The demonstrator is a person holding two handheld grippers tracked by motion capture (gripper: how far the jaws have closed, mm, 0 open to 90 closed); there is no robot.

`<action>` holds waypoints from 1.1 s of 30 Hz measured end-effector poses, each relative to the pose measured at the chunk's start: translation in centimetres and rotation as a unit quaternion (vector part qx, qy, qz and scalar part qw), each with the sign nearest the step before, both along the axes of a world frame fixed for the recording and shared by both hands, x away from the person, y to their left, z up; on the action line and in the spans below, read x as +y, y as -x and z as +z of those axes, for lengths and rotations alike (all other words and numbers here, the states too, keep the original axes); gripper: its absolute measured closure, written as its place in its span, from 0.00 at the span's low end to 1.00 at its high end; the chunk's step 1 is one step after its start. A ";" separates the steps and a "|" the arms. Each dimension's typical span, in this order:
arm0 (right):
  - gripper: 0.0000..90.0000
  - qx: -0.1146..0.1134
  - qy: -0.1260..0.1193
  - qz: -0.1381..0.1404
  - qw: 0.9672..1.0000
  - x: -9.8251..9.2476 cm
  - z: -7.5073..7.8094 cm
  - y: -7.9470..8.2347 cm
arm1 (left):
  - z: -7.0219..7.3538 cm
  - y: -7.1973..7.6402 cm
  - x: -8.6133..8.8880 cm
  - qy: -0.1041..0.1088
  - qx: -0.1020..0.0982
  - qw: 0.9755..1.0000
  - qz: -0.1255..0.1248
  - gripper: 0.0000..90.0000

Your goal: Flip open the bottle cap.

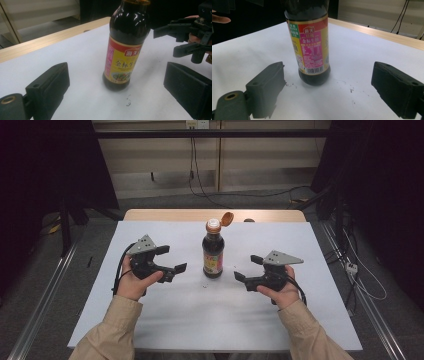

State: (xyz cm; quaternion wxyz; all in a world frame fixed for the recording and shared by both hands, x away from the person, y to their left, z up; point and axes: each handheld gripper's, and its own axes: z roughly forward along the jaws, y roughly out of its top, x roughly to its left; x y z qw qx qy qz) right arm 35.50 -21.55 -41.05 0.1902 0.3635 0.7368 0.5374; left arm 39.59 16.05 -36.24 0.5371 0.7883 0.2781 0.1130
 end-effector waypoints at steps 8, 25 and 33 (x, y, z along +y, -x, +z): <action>0.13 -0.003 0.009 -0.004 1.000 -1.1 -0.2 1.0 | -0.6 0.7 1.3 0.003 0.004 1.000 0.010 0.07; 0.13 0.004 0.013 -0.014 1.000 -3.5 -1.1 2.8 | -2.5 2.2 3.8 -0.004 0.012 1.000 0.022 0.07; 0.13 0.006 0.017 -0.017 1.000 -4.2 -1.3 3.3 | -2.8 2.6 4.4 -0.006 0.015 1.000 0.024 0.07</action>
